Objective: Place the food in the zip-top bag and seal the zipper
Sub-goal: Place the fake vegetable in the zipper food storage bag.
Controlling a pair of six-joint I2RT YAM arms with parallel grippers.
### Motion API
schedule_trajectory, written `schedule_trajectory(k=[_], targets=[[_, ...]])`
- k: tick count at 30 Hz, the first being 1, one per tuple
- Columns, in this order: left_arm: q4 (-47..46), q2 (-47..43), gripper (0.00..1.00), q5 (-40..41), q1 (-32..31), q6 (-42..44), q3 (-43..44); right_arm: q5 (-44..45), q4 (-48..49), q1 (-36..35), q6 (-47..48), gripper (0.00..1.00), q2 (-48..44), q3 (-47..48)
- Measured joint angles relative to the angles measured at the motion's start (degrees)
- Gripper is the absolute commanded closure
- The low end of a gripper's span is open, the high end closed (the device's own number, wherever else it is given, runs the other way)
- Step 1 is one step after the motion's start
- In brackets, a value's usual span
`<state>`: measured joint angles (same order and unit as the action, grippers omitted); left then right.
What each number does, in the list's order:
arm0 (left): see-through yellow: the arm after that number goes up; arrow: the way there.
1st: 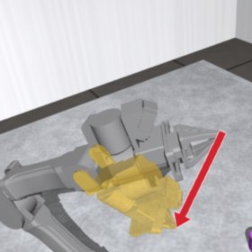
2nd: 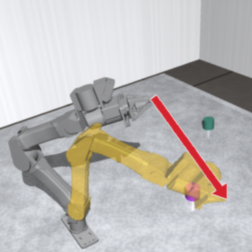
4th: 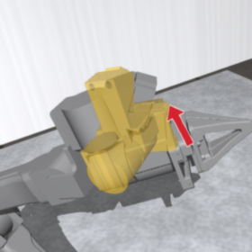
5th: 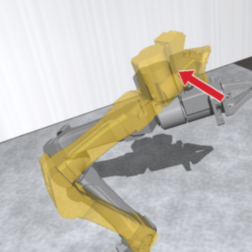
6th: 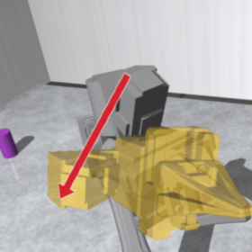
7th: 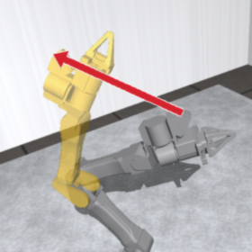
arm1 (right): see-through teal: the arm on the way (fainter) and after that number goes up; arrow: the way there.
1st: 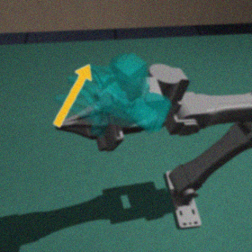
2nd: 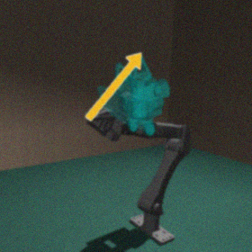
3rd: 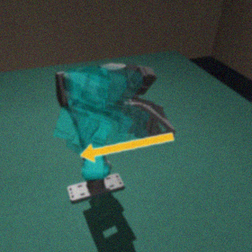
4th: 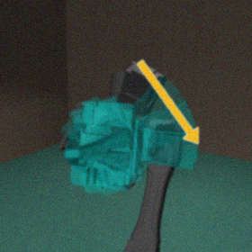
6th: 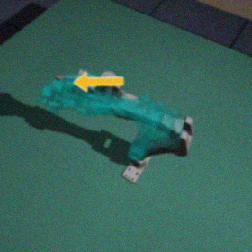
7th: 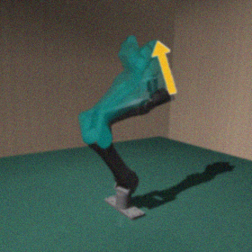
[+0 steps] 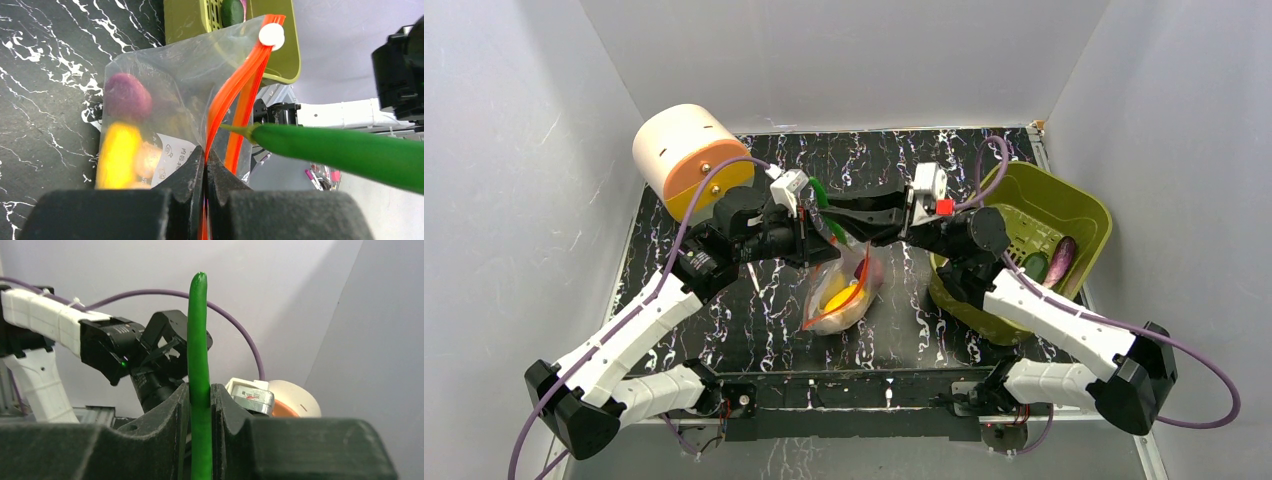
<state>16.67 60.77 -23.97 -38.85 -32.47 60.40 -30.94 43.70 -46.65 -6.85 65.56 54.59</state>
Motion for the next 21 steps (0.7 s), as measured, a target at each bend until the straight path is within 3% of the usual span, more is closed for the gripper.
schedule_trajectory(k=[7,15,21], targets=[[-1.0,-0.4,1.00,-3.4,0.0,-0.3,0.0,-0.4,-1.0,0.0,10.9,0.79,-3.3,-8.1],[-1.2,-1.8,1.00,-4.1,0.0,-0.3,0.0,-0.5,-13.5,0.0,27.4,0.75,-12.3,-14.7],[-1.2,-1.9,1.00,-3.5,0.0,-0.1,0.0,-1.2,-21.9,0.0,33.8,0.68,-12.3,-14.7]])
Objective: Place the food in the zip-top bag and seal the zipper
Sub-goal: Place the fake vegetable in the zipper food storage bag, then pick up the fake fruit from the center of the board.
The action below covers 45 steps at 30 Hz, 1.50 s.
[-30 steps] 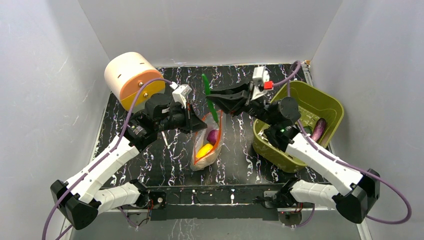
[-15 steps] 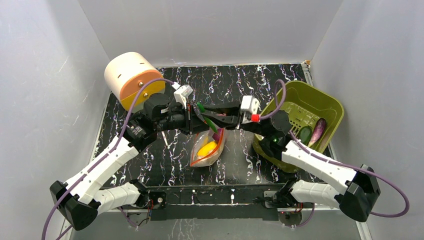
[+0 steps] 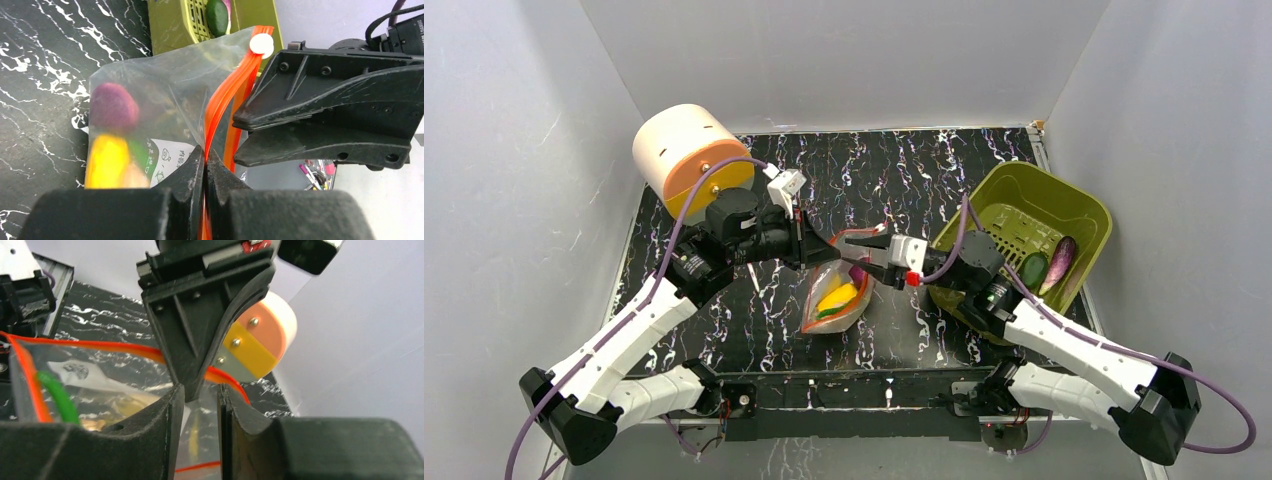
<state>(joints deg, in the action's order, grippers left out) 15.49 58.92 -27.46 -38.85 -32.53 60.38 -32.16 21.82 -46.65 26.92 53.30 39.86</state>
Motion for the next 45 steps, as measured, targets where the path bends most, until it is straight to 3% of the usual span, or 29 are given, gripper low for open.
schedule_trajectory(k=[5,9,19,22,31,38,45], targets=[[1.3,0.0,1.00,4.2,0.0,1.3,0.0,2.7,-2.0,0.0,-5.5,0.63,0.6,0.2],[2.8,0.0,1.00,8.6,0.0,2.8,0.0,7.5,-4.9,0.0,-15.1,0.62,0.6,3.2],[4.0,0.0,1.00,19.8,0.0,8.0,0.0,29.0,-19.8,0.0,-40.8,0.59,0.8,16.2],[3.9,0.0,1.00,22.7,0.0,10.8,0.0,35.3,-26.1,0.0,-43.8,0.56,1.5,17.5],[-1.2,-1.2,1.00,25.3,0.0,23.5,-1.4,54.3,-47.3,0.0,-48.7,0.31,6.8,23.9],[-3.6,-1.7,1.00,24.1,0.0,24.9,-7.5,62.9,-57.5,0.0,-50.1,0.22,11.5,28.8],[-3.9,-2.2,1.00,22.1,0.0,24.3,-11.0,65.0,-62.8,3.0,-50.7,0.21,15.2,30.1]])
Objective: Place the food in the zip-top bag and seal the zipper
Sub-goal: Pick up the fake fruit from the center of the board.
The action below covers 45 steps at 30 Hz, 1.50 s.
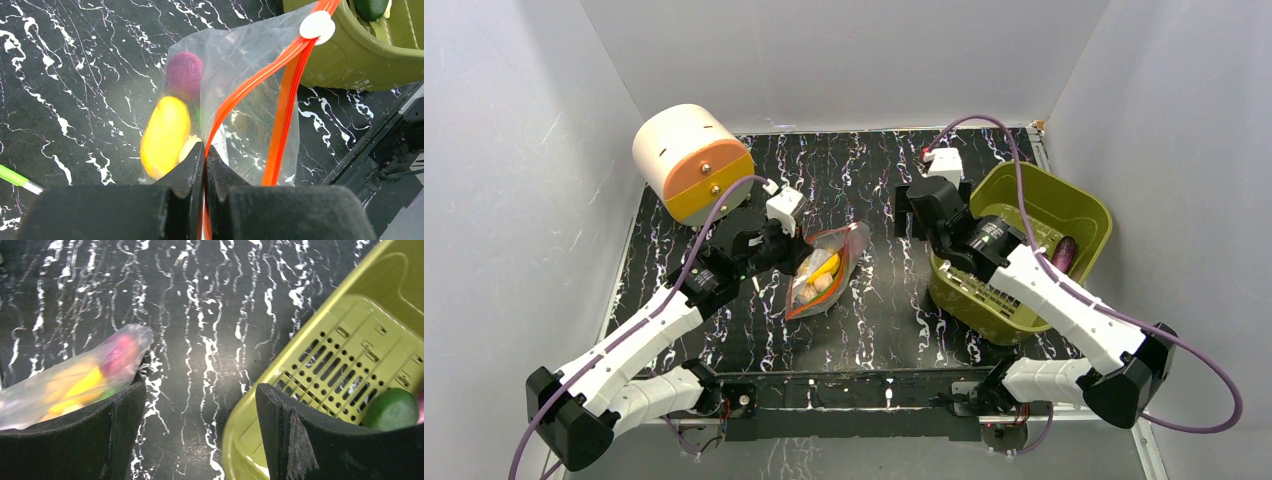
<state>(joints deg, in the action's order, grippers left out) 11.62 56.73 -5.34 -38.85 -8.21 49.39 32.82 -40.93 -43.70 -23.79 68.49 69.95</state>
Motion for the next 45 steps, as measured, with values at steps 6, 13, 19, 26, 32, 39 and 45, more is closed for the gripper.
schedule_trajectory(k=[6,13,19,26,32,39,45], targets=[[-0.5,0.8,1.00,-0.4,0.0,-0.4,0.1,-4.2,-1.1,11.7,0.2,0.22,1.2,1.3],[-1.7,7.5,1.00,0.0,0.0,-4.9,2.5,-11.0,-4.7,27.3,-1.3,0.24,4.4,2.1],[1.1,14.0,1.00,7.5,0.0,-11.6,9.9,-12.1,-11.3,32.2,-4.9,0.25,6.8,6.4],[6.2,16.4,1.00,15.5,0.0,-15.4,17.6,-10.8,-15.2,37.7,-8.0,0.24,6.8,5.2],[10.3,17.8,1.00,17.6,0.0,-13.7,20.6,-5.8,-14.9,42.0,-8.4,0.23,5.1,-2.3],[12.9,20.6,1.00,16.5,0.0,-8.6,24.3,1.5,-10.9,43.1,-7.1,0.18,3.7,-10.5],[12.9,19.4,1.00,13.6,0.0,-7.9,22.8,7.2,-5.7,44.8,-4.6,0.18,5.8,-11.2]])
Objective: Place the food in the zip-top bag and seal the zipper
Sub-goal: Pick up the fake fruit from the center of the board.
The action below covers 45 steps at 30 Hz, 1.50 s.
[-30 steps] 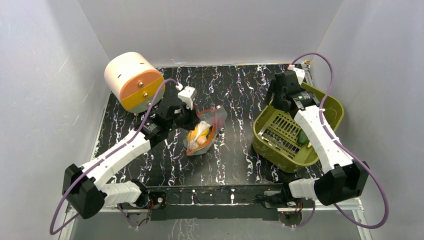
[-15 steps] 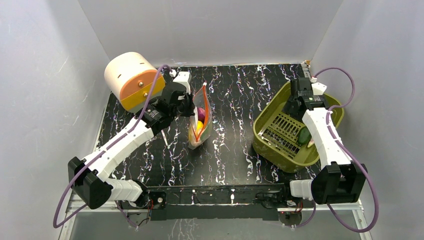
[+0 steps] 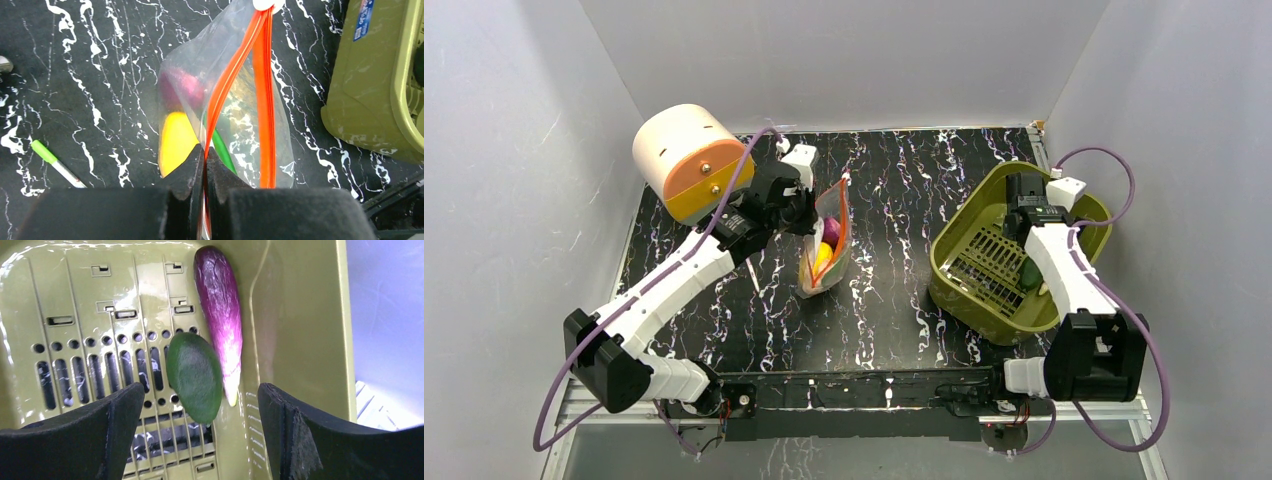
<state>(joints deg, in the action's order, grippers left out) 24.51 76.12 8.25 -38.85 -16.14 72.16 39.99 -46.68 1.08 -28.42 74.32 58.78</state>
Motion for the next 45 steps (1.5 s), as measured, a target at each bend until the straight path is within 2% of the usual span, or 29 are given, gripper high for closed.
schedule_trajectory(k=[8,12,15,25,32,40,45], targets=[[-0.2,0.0,1.00,-3.6,0.0,-1.2,-1.4,-1.0,6.9,1.7,6.5,0.20,6.2,-2.5],[-0.4,0.0,1.00,-5.6,0.0,-2.1,-2.1,-2.3,9.4,2.2,7.4,0.14,7.7,-4.0],[-0.5,0.0,1.00,-6.8,0.0,-2.1,-2.1,-2.2,9.5,2.5,7.3,0.15,9.4,-4.4],[-0.5,0.0,1.00,-8.8,0.0,-2.0,-2.1,-2.5,9.6,3.9,5.5,0.31,13.8,-4.4],[0.1,0.0,1.00,-8.6,0.0,-0.9,-2.1,-2.9,9.6,4.5,5.2,0.50,14.0,-4.4],[0.4,-0.2,1.00,-8.7,0.0,-0.3,-2.0,-4.5,8.3,4.8,3.6,0.54,12.0,-4.4],[0.3,-1.3,1.00,-8.8,0.0,-0.6,-2.1,-4.7,7.3,4.7,3.0,0.54,7.5,-4.0]])
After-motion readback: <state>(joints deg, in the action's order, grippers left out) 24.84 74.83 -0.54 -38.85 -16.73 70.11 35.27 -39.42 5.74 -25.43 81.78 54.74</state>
